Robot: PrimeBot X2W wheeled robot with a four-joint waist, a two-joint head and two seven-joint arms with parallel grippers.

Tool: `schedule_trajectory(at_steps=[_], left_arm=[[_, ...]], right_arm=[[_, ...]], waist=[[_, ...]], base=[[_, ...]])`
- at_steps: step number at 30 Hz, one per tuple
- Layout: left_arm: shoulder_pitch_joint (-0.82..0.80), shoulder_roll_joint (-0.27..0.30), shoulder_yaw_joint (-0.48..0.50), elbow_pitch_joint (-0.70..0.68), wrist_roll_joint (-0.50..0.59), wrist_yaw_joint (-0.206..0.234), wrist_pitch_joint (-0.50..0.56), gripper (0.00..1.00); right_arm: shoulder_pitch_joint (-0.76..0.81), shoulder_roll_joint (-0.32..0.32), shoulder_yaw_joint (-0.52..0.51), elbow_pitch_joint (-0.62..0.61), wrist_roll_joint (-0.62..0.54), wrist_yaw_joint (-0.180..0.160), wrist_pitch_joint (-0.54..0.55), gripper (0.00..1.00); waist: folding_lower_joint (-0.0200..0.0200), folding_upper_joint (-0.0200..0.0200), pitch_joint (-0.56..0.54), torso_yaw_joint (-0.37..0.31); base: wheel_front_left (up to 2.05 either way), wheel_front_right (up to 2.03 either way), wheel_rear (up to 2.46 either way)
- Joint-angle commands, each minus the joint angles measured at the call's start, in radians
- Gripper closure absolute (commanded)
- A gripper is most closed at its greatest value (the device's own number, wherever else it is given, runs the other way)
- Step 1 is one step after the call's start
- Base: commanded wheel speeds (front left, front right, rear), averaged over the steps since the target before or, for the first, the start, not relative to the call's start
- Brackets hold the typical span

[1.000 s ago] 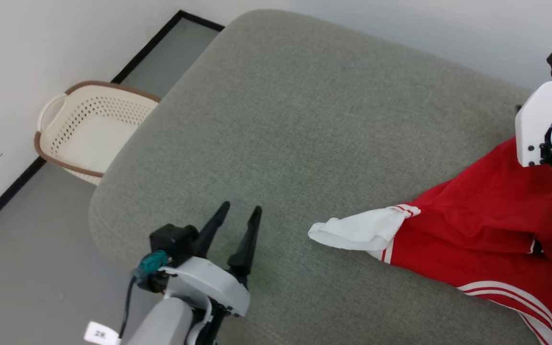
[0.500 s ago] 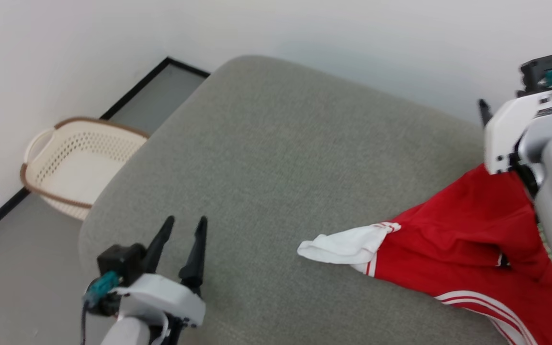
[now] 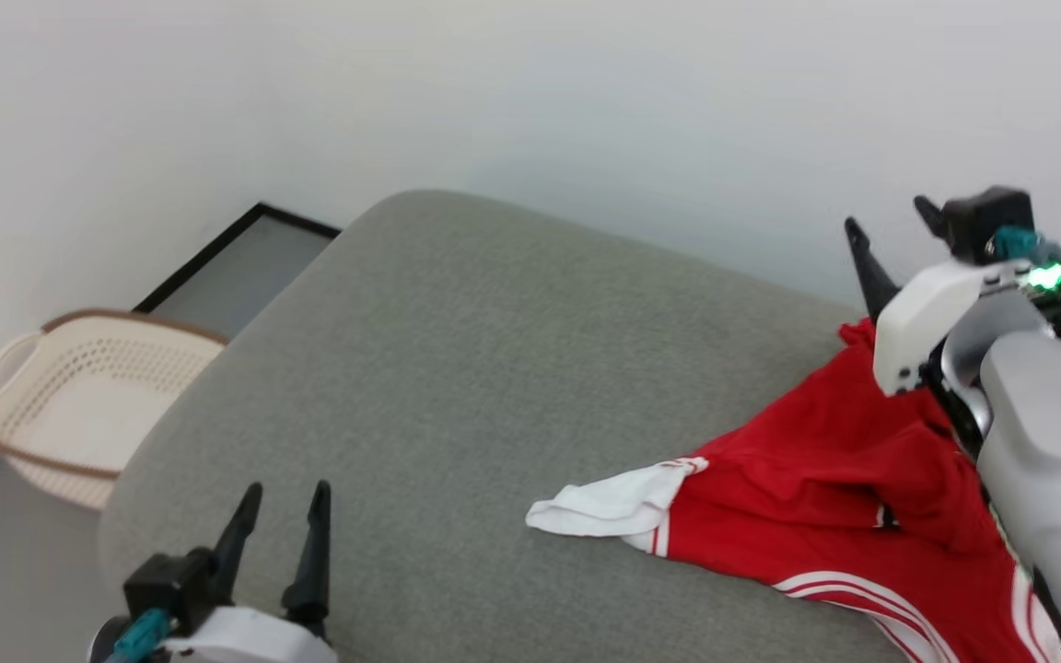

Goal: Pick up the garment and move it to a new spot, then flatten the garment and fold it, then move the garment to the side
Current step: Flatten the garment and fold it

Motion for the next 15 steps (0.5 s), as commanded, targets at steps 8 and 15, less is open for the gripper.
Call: schedule_trajectory(at_steps=[8,15], left_arm=[[0.074,-0.001,0.063,-0.053,0.043,0.001,0.000,0.00],[0.115,-0.010,0.085,-0.097,0.068,0.001,0.000,0.00]], right_arm=[[0.149,-0.079,0.088,-0.248,0.139,-0.001,-0.030,0.00],[0.309,-0.134,0.014,-0.477,0.120,-0.001,-0.030,0.00]], waist=[[0.0000,0.0000,-0.031,-0.111],[0.0000,0.0000,-0.026,-0.184]], base=[[0.00,0.00,0.00],[0.00,0.00,0.00]])
